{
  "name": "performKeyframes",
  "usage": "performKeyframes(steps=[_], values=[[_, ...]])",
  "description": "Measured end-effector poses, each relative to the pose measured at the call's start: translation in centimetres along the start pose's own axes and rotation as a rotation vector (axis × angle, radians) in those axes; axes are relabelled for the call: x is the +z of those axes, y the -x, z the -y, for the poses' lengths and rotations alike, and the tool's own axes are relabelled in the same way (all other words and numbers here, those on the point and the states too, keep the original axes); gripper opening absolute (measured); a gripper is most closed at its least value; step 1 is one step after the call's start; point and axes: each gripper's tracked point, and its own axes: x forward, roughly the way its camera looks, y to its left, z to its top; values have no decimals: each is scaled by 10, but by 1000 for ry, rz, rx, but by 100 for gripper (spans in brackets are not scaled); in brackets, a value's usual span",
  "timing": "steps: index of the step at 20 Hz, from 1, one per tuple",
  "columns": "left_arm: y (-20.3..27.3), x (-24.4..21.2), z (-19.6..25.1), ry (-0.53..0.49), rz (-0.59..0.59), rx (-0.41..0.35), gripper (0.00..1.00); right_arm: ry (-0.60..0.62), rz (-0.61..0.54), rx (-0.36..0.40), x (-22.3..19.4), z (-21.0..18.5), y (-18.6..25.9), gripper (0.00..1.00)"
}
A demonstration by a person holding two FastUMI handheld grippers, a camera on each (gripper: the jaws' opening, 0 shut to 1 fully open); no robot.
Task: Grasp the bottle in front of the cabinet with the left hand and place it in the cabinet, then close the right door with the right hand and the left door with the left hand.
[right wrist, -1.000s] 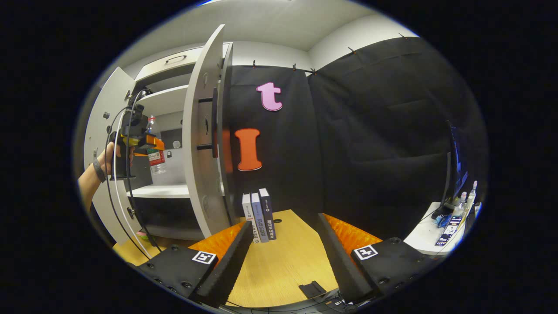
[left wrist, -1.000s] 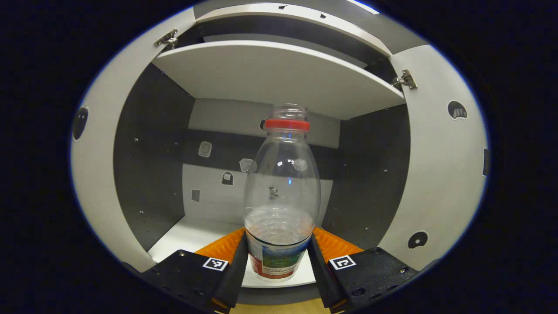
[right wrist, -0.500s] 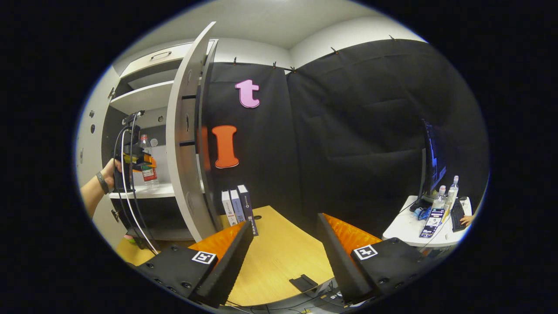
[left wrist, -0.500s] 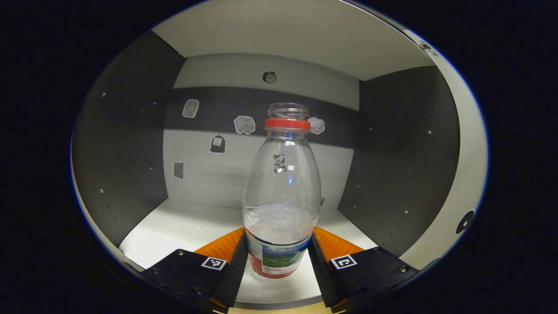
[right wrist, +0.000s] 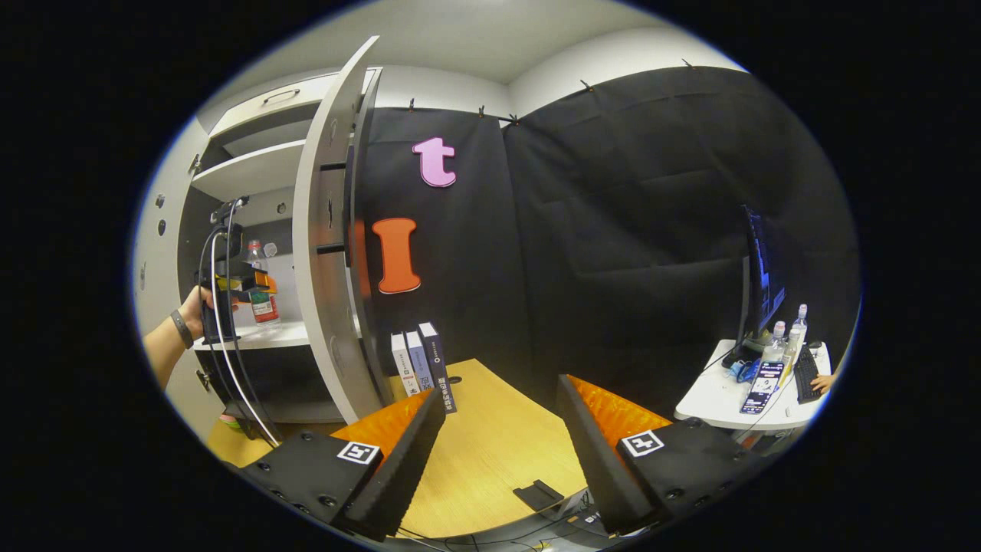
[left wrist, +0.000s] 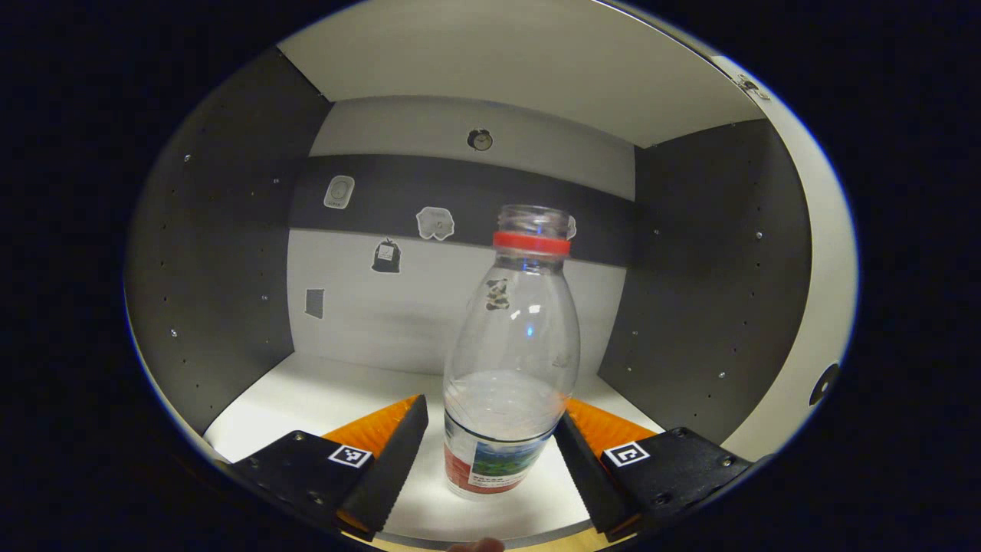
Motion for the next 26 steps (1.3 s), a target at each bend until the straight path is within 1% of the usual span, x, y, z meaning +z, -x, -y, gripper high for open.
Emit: performKeyframes(steps=[4,7,8,9,10,13,14,16,20,21,22,23,26], values=[[33,43,7,38,156,-33,95,4,-4,34,0,-3,-3,98],[70,77,17,20,254,-47,94,7,-5,77,3,-10,-9,98],[84,87,21,12,274,-50,94,6,-3,98,4,-14,-13,98],[101,96,24,6,293,-49,92,3,1,123,6,-18,-15,98],[118,104,26,-1,307,-40,94,2,7,152,9,-22,-18,98],[167,111,36,6,337,-33,94,6,25,248,18,-35,-20,98],[183,111,39,12,344,-30,94,4,28,285,20,-39,-19,98],[218,104,38,13,352,9,94,-8,34,360,25,-49,-20,98],[284,74,33,10,362,118,94,-26,44,505,37,-65,-17,98],[295,63,32,2,351,147,97,-22,49,531,39,-67,-16,98],[308,52,30,-10,342,184,97,-15,53,551,40,-68,-16,98],[317,40,29,-20,332,215,94,-9,55,567,42,-68,-16,98],[346,3,35,-23,326,249,95,-36,56,611,47,-71,-19,98]])
